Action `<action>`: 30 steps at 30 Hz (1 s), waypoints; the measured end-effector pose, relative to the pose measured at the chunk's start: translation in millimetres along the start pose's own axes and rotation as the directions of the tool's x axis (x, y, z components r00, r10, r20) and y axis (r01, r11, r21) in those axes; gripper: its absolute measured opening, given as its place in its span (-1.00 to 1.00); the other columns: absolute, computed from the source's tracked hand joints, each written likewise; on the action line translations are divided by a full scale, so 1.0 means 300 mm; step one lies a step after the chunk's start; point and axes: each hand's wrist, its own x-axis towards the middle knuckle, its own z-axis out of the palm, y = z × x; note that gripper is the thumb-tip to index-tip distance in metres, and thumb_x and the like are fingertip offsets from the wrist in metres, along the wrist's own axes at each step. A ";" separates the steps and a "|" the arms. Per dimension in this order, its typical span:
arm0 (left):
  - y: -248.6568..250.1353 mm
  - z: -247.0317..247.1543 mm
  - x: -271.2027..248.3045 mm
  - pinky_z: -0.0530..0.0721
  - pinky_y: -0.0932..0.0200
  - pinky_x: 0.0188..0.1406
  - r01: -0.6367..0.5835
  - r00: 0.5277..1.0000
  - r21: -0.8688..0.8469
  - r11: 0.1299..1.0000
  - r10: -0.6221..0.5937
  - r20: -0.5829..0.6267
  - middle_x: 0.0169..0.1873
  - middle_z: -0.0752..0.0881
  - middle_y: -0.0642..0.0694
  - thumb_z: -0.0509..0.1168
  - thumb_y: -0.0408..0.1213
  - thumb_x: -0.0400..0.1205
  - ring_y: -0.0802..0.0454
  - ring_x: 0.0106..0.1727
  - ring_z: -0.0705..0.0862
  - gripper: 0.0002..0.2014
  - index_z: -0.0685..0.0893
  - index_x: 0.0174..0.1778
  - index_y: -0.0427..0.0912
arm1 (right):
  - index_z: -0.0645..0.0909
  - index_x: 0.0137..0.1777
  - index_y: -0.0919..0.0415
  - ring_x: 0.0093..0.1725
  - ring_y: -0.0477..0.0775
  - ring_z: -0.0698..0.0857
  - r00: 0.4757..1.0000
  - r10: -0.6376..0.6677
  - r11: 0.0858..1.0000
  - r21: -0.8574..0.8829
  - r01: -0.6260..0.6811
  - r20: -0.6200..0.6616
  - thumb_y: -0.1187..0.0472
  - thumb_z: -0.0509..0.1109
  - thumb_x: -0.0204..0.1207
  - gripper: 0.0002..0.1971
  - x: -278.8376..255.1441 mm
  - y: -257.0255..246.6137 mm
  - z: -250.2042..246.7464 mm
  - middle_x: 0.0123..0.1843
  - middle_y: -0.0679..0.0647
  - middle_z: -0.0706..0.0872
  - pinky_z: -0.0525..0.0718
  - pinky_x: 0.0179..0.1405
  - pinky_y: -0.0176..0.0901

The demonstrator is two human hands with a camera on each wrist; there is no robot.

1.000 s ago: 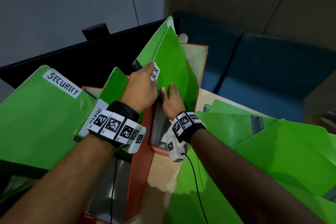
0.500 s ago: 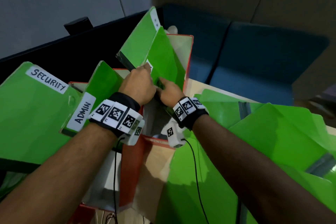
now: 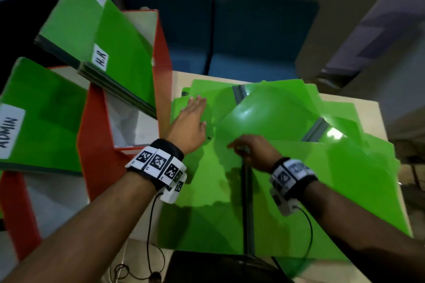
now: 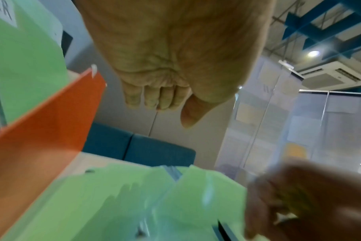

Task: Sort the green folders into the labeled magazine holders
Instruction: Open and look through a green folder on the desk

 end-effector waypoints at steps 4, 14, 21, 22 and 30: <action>0.036 0.183 -0.024 0.00 0.17 0.60 -0.019 0.982 -0.029 0.999 0.024 0.185 0.68 0.13 -0.12 0.23 -0.46 0.65 -0.05 0.69 0.09 -0.37 0.22 0.66 -0.16 | 0.72 0.20 0.05 0.31 0.15 0.63 0.932 -0.159 0.950 -0.207 0.234 0.326 0.09 0.37 0.53 -0.73 -0.291 0.074 0.146 0.29 0.09 0.70 0.55 0.36 0.11; 0.132 0.454 -0.117 0.04 0.17 0.59 -0.053 0.916 0.075 0.996 0.019 0.401 0.67 0.18 -0.01 0.28 -0.34 0.67 0.01 0.68 0.13 -0.40 0.28 0.63 -0.01 | 0.28 0.58 -0.22 0.69 0.02 -0.02 0.954 0.084 0.900 -0.433 0.051 0.286 0.02 0.31 0.61 -0.45 -0.286 0.287 0.096 0.72 -0.11 0.00 -0.05 0.64 0.16; 0.154 0.564 -0.200 0.06 0.00 0.66 -0.250 0.825 0.148 0.957 0.130 0.550 0.70 -0.20 0.05 0.54 -0.05 0.45 0.07 0.69 -0.11 0.03 -0.01 0.70 0.01 | -0.04 0.69 -0.12 0.70 0.05 -0.08 0.961 0.256 0.862 -0.475 -0.179 0.103 0.08 0.19 0.68 -0.35 -0.202 0.348 0.042 0.73 -0.03 -0.06 -0.09 0.66 0.25; 0.150 0.574 -0.211 -0.01 -0.05 0.65 -0.292 0.802 0.174 0.940 0.142 0.580 0.68 -0.28 0.07 0.55 0.01 0.41 0.11 0.66 -0.18 0.11 -0.09 0.70 0.03 | -0.04 0.69 -0.07 0.70 0.07 -0.09 0.952 0.301 0.851 -0.466 -0.242 0.055 0.10 0.17 0.69 -0.36 -0.194 0.355 0.032 0.73 0.00 -0.07 -0.10 0.65 0.23; 0.108 0.587 -0.193 -0.08 -0.31 0.65 -0.301 0.750 0.256 0.919 0.062 0.658 0.59 -0.48 0.06 0.53 -0.06 0.44 0.08 0.67 -0.29 0.23 -0.38 0.66 -0.06 | 0.48 0.47 0.10 0.51 0.18 0.44 0.985 0.170 0.932 -0.320 -0.170 -0.027 0.08 0.36 0.59 -0.55 -0.236 0.304 0.030 0.61 0.10 0.36 0.37 0.51 0.08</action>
